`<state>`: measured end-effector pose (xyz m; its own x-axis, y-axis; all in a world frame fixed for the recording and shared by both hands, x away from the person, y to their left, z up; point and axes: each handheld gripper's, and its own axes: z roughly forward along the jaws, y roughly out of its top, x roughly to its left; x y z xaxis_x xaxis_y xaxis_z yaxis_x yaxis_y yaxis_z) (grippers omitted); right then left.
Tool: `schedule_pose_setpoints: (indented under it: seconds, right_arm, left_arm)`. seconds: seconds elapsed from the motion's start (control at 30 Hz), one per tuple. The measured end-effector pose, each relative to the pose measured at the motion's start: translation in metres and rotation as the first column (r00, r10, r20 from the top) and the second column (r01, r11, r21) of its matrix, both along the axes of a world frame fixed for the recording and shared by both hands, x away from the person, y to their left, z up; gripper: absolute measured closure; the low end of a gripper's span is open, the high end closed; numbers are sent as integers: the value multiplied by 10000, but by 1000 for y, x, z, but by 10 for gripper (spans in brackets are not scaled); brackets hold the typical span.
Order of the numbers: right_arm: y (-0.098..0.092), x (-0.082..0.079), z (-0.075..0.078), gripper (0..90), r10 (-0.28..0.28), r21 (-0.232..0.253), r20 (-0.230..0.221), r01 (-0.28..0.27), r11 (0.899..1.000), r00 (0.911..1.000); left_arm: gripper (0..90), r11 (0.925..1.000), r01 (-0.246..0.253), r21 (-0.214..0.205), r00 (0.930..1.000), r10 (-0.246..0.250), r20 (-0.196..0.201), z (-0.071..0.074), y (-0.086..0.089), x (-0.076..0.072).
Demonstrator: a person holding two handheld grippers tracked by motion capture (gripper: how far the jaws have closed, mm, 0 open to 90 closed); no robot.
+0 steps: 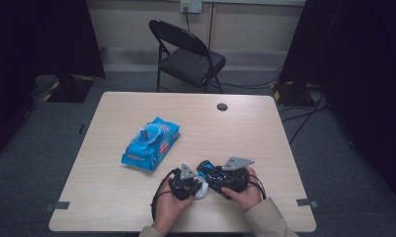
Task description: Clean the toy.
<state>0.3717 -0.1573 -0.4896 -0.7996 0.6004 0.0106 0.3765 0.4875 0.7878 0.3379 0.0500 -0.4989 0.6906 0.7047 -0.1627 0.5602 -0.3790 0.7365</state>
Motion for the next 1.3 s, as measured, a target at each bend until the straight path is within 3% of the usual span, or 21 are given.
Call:
schedule_pose_setpoints:
  seconds: [0.13,0.27,0.33,0.7,0.9,1.17,1.23,1.3]
  right_arm:
    - [0,0,0,444,-13,-9,-23,13,10000,10000]
    - [0,0,0,444,-3,-5,-2,3,10000,10000]
    - [0,0,0,444,-5,27,-23,5,10000,10000]
    - [0,0,0,444,-10,57,-35,10,10000,10000]
    - [-1,0,0,444,7,75,-44,-7,10000,10000]
    - [-1,0,0,443,16,80,-60,-16,10000,10000]
    - [-1,0,0,444,18,74,-44,-18,10000,10000]
    - [-1,0,-1,444,21,85,-32,-20,10000,10000]
  left_arm:
    - [844,9997,234,84,9997,-235,73,0,-9,-3]
    - [844,9988,466,-159,9989,-466,14,-1,-17,-9]
    - [843,9986,535,-36,9985,-535,102,-1,-23,-11]
    - [844,9968,798,3,9966,-798,190,-1,-31,-17]
    - [845,9942,1055,-212,9942,-1050,251,-3,-38,-23]
    - [844,9947,1017,-165,9945,-1012,275,-3,-41,-26]
    - [845,9922,1183,-404,9929,-1179,124,-4,-43,-28]
    - [845,9900,1383,-269,9900,-1374,310,-4,-49,-31]
